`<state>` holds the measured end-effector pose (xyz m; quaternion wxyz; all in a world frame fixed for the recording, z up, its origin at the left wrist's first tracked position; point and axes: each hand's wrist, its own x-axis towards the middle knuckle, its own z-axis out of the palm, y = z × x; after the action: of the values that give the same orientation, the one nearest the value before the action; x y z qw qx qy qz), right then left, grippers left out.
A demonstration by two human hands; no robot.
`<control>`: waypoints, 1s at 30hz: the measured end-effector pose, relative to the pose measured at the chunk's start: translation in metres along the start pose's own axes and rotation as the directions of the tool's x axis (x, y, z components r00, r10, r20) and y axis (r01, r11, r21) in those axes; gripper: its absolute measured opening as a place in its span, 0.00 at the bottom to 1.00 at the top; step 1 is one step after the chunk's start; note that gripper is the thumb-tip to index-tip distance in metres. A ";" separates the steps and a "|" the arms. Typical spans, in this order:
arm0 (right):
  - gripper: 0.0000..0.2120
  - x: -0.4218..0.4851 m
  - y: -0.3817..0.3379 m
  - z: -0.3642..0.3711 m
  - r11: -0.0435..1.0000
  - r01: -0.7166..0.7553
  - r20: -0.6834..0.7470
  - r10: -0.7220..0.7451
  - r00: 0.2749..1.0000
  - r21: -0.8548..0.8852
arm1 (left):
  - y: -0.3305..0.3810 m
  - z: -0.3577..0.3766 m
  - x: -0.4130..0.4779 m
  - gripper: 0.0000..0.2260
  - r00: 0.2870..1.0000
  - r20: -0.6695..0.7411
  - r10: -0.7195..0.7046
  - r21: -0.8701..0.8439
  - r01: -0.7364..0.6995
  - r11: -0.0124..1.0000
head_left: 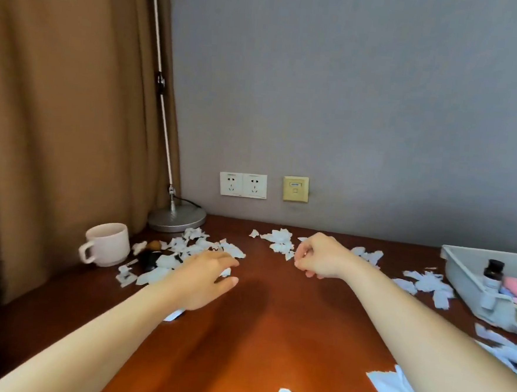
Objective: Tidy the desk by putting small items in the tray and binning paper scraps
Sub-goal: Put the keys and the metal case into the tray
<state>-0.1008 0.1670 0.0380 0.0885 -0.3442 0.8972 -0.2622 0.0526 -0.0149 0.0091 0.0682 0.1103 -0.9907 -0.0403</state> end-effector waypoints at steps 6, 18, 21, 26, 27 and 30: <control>0.04 0.007 -0.038 0.067 0.993 0.112 0.051 -0.113 0.992 0.018 | -0.061 0.031 -0.050 0.25 0.972 -0.049 -0.232 -0.066 0.229 0.971; 0.16 0.054 -0.073 0.162 0.972 0.231 -0.236 -0.237 0.943 -0.051 | -0.133 0.064 -0.064 0.26 0.845 -0.105 -0.525 -0.233 0.492 0.839; 0.16 0.073 -0.076 0.177 0.973 0.230 -0.308 -0.225 0.924 -0.024 | -0.145 0.065 -0.050 0.26 0.825 -0.121 -0.552 -0.254 0.512 0.821; 0.14 0.108 -0.077 0.181 0.971 0.240 -0.372 -0.223 0.901 0.001 | -0.161 0.065 -0.023 0.25 0.824 -0.181 -0.536 -0.314 0.468 0.826; 0.14 0.114 -0.076 0.182 0.970 0.245 -0.370 -0.229 0.900 -0.004 | -0.163 0.064 -0.019 0.24 0.823 -0.195 -0.534 -0.330 0.458 0.825; 0.12 0.131 -0.076 0.184 0.959 0.279 -0.346 -0.277 0.896 -0.045 | -0.175 0.064 -0.005 0.22 0.823 -0.251 -0.510 -0.352 0.413 0.840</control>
<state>-0.0931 -0.0432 -0.0744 -0.1094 -0.4164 0.8395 -0.3315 0.0858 -0.1800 -0.0711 0.2385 0.3434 -0.8910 -0.1772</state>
